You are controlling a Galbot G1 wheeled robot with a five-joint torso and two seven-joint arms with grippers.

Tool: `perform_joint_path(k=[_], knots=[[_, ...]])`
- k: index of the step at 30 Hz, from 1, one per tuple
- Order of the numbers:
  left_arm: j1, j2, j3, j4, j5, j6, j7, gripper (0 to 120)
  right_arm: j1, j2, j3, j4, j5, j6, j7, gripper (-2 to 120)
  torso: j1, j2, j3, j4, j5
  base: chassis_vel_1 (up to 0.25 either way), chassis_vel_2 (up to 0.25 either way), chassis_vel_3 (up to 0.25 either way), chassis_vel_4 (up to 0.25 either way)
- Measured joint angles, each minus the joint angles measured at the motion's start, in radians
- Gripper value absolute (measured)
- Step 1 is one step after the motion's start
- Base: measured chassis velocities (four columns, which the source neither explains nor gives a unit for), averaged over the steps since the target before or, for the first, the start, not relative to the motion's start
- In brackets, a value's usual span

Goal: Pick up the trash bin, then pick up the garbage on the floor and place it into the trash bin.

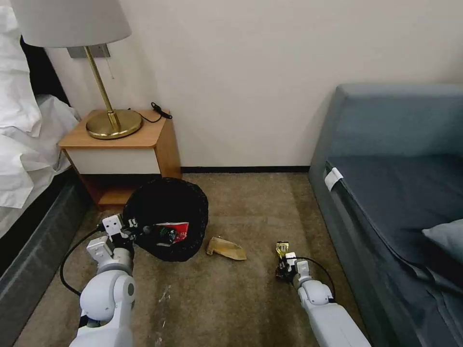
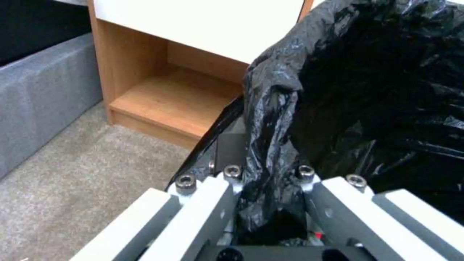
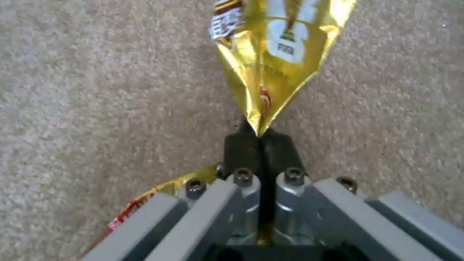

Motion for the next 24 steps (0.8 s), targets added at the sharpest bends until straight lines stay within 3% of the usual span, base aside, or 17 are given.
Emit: perform_joint_path(k=[15,24], knots=[[0.003,-0.004,0.003,-0.002,0.000,-0.001,0.000,3,-0.018,-0.005,-0.006,0.051,0.022,0.025,0.015,0,0.000,0.000,0.000,-0.0001,0.0000,0.000,0.000,0.000,0.000],[0.004,-0.008,0.009,0.011,0.002,-0.008,0.002,3,-0.041,-0.024,-0.115,0.282,0.106,0.024,0.073,0,0.000,0.000,0.000,-0.0004,-0.0002,0.000,0.000,0.000,0.000]])
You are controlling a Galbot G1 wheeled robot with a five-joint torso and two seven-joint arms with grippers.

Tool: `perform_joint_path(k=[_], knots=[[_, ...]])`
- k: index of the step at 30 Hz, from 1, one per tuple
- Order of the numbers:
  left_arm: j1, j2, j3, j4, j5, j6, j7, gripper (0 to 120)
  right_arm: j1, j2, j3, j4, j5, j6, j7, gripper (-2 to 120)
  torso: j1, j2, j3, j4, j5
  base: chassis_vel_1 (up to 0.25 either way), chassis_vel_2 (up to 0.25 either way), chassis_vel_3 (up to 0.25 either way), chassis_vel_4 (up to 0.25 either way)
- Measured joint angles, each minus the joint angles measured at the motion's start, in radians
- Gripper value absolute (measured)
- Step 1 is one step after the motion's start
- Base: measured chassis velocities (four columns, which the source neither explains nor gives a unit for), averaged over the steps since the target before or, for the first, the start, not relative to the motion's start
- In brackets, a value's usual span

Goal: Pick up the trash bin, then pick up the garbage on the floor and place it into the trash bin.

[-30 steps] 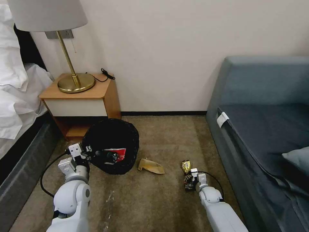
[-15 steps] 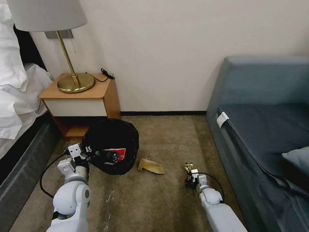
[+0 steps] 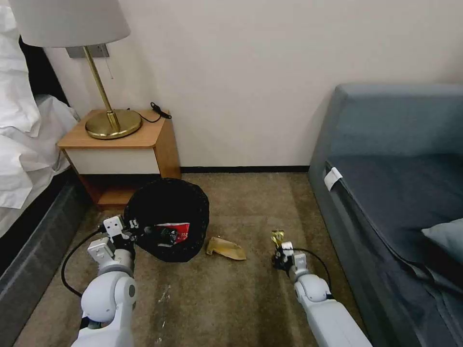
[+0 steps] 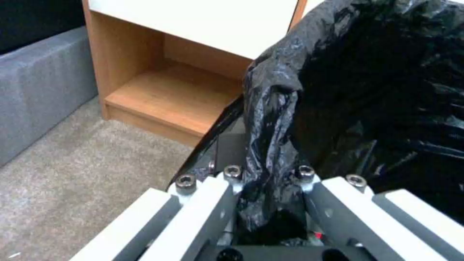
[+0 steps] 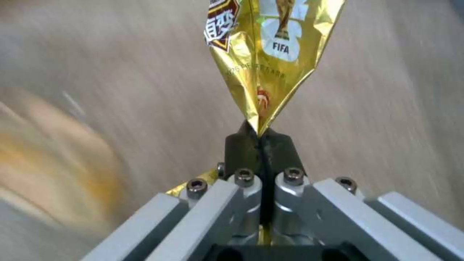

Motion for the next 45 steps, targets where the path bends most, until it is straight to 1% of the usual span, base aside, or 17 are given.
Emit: perform_joint_path(k=[1,2,3,4,5,7,8,10,11,12,14,15,20,28,38,45], knots=[[-0.002,-0.001,0.003,0.003,0.000,0.000,0.001,3,0.002,0.000,-0.039,0.065,0.027,0.031,0.019,0,0.000,0.000,0.000,0.0005,0.0005,0.000,0.000,0.000,0.000],[-0.002,-0.001,0.003,0.003,0.000,0.000,0.001,3,0.002,0.000,-0.039,0.065,0.027,0.031,0.019,0,0.000,0.000,0.000,0.0005,0.0005,0.000,0.000,0.000,0.000],[-0.005,-0.001,0.002,0.005,0.000,0.000,0.002,3,0.005,-0.002,-0.071,0.115,0.043,0.052,0.032,0,0.000,0.000,0.000,0.0005,-0.0001,0.000,0.000,0.000,0.000],[-0.008,0.000,0.002,0.006,0.000,0.000,0.002,3,0.011,-0.004,-0.110,0.164,0.058,0.073,0.052,0,0.000,0.000,0.000,0.0006,0.0003,0.000,0.000,0.000,0.000],[-0.008,0.000,0.002,0.006,0.000,0.000,0.002,3,0.011,-0.004,-0.110,0.164,0.058,0.073,0.052,0,0.000,0.000,0.000,0.0006,0.0003,0.000,0.000,0.000,0.000],[-0.012,0.001,0.001,0.010,-0.001,0.000,0.001,3,0.030,-0.007,-0.173,0.232,0.072,0.115,0.094,0,0.000,0.000,0.000,0.0006,0.0002,0.000,0.000,0.000,0.000],[-0.012,0.001,0.001,0.010,-0.001,0.000,0.001,3,0.030,-0.007,-0.173,0.232,0.072,0.115,0.094,0,0.000,0.000,0.000,0.0006,0.0002,0.000,0.000,0.000,0.000],[-0.011,-0.002,0.001,0.015,0.001,-0.001,0.002,3,0.056,-0.007,-0.245,0.297,0.072,0.149,0.134,0,0.000,0.000,0.000,0.0005,0.0001,0.000,0.000,0.000,0.000],[-0.010,-0.003,0.002,0.017,0.005,-0.001,0.002,3,0.071,-0.007,-0.274,0.320,0.072,0.158,0.149,0,0.000,0.000,0.000,0.0006,0.0002,0.000,0.000,0.000,0.000],[-0.010,-0.003,0.002,0.017,0.005,-0.001,0.002,3,0.071,-0.007,-0.274,0.320,0.072,0.158,0.149,0,0.000,0.000,0.000,0.0006,0.0002,0.000,0.000,0.000,0.000],[-0.009,-0.005,0.004,0.019,0.016,-0.001,0.001,3,0.102,-0.006,-0.340,0.368,0.072,0.171,0.168,0,0.000,0.000,0.000,0.0006,0.0001,0.000,0.000,0.000,0.000],[-0.009,-0.005,0.004,0.019,0.016,-0.001,0.001,3,0.102,-0.006,-0.340,0.368,0.072,0.171,0.168,0,0.000,0.000,0.000,0.0006,0.0001,0.000,0.000,0.000,0.000],[-0.010,-0.005,0.006,0.019,0.040,0.011,-0.004,3,0.152,-0.001,-0.438,0.428,0.077,0.177,0.190,0,0.000,0.000,0.000,0.0006,0.0001,0.000,0.000,0.000,0.000],[-0.010,-0.008,0.008,0.016,0.056,0.019,-0.009,3,0.169,0.016,-0.499,0.430,0.068,0.177,0.193,0,0.000,0.000,0.000,0.0006,0.0002,0.000,0.000,0.000,0.000],[-0.010,-0.028,0.030,0.020,0.077,0.012,-0.008,3,0.164,0.049,-0.553,0.308,-0.018,0.235,0.178,0,0.000,0.000,0.000,0.0006,0.0003,0.000,0.000,0.000,0.000],[-0.010,-0.029,0.031,0.023,0.078,0.008,-0.006,3,0.166,0.052,-0.562,0.277,-0.031,0.242,0.173,0,0.000,0.000,0.000,0.0005,0.0003,0.000,0.000,0.000,0.000]])
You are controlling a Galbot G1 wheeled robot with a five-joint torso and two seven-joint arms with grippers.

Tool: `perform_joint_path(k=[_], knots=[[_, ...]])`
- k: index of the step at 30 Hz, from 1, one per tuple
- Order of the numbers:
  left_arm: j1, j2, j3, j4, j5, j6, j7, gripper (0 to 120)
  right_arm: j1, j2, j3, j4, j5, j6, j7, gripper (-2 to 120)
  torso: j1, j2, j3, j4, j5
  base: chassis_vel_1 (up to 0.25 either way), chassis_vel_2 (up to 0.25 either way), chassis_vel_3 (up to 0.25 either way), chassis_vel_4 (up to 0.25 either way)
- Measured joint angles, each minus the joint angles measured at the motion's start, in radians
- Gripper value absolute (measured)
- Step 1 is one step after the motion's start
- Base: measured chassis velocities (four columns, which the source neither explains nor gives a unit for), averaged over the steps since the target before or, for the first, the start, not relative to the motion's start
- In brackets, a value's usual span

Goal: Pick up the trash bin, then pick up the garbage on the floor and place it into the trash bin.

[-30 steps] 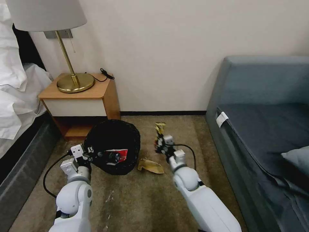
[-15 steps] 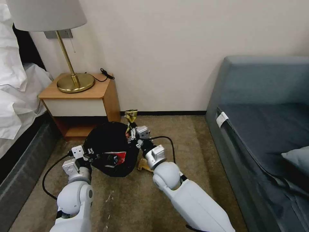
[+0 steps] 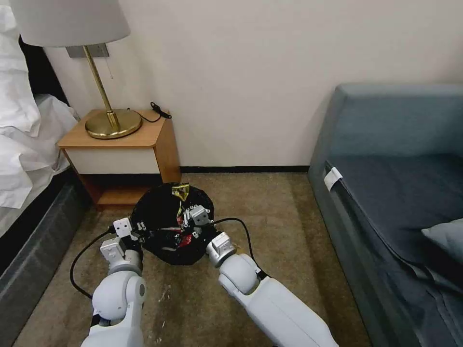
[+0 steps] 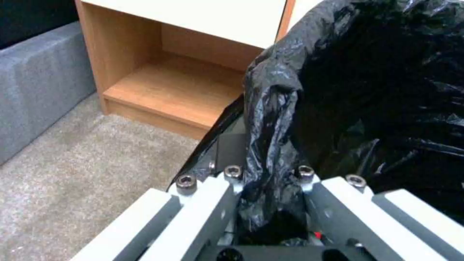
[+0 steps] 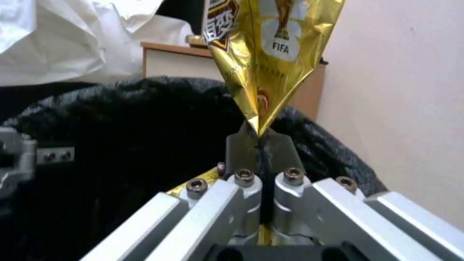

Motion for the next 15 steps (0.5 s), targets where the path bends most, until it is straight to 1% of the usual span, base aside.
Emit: perform_joint_path(k=[6,7,8,9,10,11,13,14,15], knots=[[-0.001,0.001,0.000,-0.002,0.000,0.000,0.000,3,-0.008,0.006,-0.006,-0.012,-0.012,-0.007,0.000,1,0.000,0.000,0.000,0.0000,0.0000,0.000,0.000,0.000,0.000],[-0.001,0.002,-0.001,-0.003,-0.001,0.000,0.000,3,-0.011,0.007,-0.006,-0.012,-0.015,-0.008,0.000,7,0.000,0.000,0.000,0.0000,0.0000,0.000,0.000,0.000,0.000],[0.000,0.002,-0.001,-0.005,-0.001,0.000,0.000,3,-0.015,0.006,-0.007,-0.010,-0.018,-0.011,0.000,12,0.000,0.000,0.000,0.0000,0.0001,0.000,0.000,0.000,0.000],[0.000,0.002,-0.001,-0.005,-0.001,0.000,0.000,3,-0.015,0.006,-0.007,-0.010,-0.018,-0.011,0.000,12,0.000,0.000,0.000,0.0000,0.0001,0.000,0.000,0.000,0.000],[0.001,0.001,-0.001,-0.005,-0.001,0.000,0.000,3,-0.018,0.006,-0.007,-0.006,-0.020,-0.017,-0.001,19,0.000,0.000,0.000,0.0000,0.0001,0.000,0.000,0.000,0.000],[0.001,0.001,-0.001,-0.005,-0.001,0.000,0.000,3,-0.018,0.006,-0.007,-0.006,-0.020,-0.017,-0.001,19,0.000,0.000,0.000,0.0000,0.0001,0.000,0.000,0.000,0.000],[0.004,-0.002,-0.001,-0.008,-0.001,0.000,0.000,3,-0.031,0.012,0.006,0.003,-0.013,-0.037,-0.001,30,0.000,0.000,0.000,0.0000,0.0000,0.000,0.000,0.000,0.000],[0.004,-0.002,-0.001,-0.008,-0.001,0.000,0.000,3,-0.031,0.012,0.006,0.003,-0.013,-0.037,-0.001,30,0.000,0.000,0.000,0.0000,0.0000,0.000,0.000,0.000,0.000],[0.004,-0.002,-0.001,-0.009,-0.001,0.000,0.000,3,-0.033,0.014,0.011,0.006,-0.011,-0.040,-0.001,33,0.000,0.000,0.000,0.0000,0.0001,0.000,0.000,0.000,0.000]])
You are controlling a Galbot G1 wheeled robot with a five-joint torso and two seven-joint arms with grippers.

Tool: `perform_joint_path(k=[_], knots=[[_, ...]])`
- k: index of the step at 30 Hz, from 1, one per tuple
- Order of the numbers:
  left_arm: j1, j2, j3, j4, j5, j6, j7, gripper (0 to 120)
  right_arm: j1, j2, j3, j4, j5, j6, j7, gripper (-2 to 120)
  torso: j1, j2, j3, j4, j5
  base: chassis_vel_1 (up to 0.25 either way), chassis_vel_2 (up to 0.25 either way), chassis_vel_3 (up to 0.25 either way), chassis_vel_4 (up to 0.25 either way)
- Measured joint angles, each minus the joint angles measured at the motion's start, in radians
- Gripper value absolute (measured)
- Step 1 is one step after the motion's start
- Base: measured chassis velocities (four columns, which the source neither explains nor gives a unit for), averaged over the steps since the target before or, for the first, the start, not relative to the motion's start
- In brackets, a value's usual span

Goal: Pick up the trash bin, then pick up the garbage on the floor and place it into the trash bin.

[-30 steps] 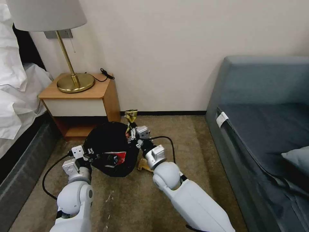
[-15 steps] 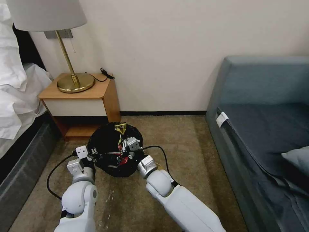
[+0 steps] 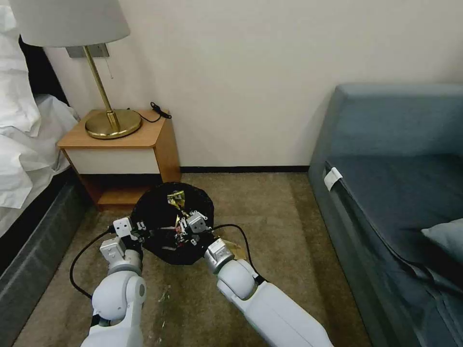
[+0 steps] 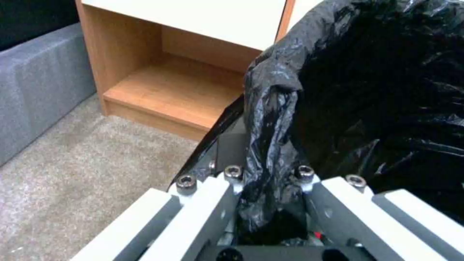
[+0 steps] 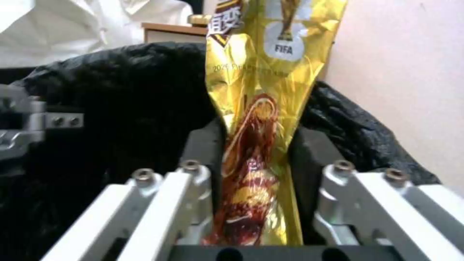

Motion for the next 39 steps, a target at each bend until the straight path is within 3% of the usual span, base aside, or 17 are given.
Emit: perform_joint_path(k=[1,6,8,12,13,15,16,19,33,39], knots=[[0.000,0.001,-0.001,-0.001,0.000,0.000,0.000,3,-0.004,0.001,0.008,0.005,0.001,-0.002,-0.001,41,0.000,0.000,0.000,0.0000,0.0000,0.000,0.000,0.000,0.000],[-0.004,0.002,-0.005,-0.006,-0.002,0.002,-0.001,3,-0.012,-0.005,0.013,0.016,0.001,-0.003,-0.009,54,0.000,0.000,0.000,0.0000,0.0000,0.000,0.000,0.000,0.000],[-0.007,0.000,-0.004,-0.008,-0.002,0.004,-0.001,3,-0.017,-0.004,0.014,0.017,-0.005,-0.003,-0.013,65,0.000,0.000,0.000,0.0000,0.0000,0.000,0.000,0.000,0.000],[-0.007,-0.001,-0.002,-0.008,-0.001,0.005,-0.002,3,-0.018,-0.001,0.014,0.017,-0.007,-0.002,-0.014,72,0.000,0.000,0.000,0.0000,0.0000,0.000,0.000,0.000,0.000],[-0.007,-0.002,-0.002,-0.008,-0.001,0.005,-0.002,3,-0.019,0.000,0.014,0.017,-0.007,-0.002,-0.014,82,0.000,0.000,0.000,0.0000,0.0000,0.000,0.000,0.000,0.000],[-0.007,-0.002,-0.001,-0.008,0.000,0.005,-0.002,3,-0.019,0.001,0.014,0.017,-0.007,-0.002,-0.014,83,0.000,0.000,0.000,0.0000,0.0000,0.000,0.000,0.000,0.000],[-0.007,-0.003,-0.001,-0.008,0.001,0.005,-0.002,3,-0.019,0.003,0.014,0.017,-0.008,-0.002,-0.014,92,0.000,0.000,0.000,0.0000,0.0000,0.000,0.000,0.000,0.000],[-0.007,-0.005,0.001,-0.007,0.003,0.005,-0.002,3,-0.019,0.005,0.014,0.016,-0.011,0.000,-0.015,99,0.000,0.000,0.000,0.0000,0.0000,0.000,0.000,0.000,0.000],[-0.015,-0.006,0.005,0.009,0.008,0.003,-0.001,3,-0.012,0.000,0.032,0.038,-0.013,0.005,-0.018,100,0.000,0.000,0.000,0.0000,0.0000,0.000,0.000,0.000,0.000],[-0.017,0.003,-0.003,0.013,0.002,0.000,0.000,3,0.028,-0.021,0.131,0.081,0.005,-0.004,-0.001,100,0.000,0.000,0.000,0.0000,0.0001,0.000,0.000,0.000,0.000]])
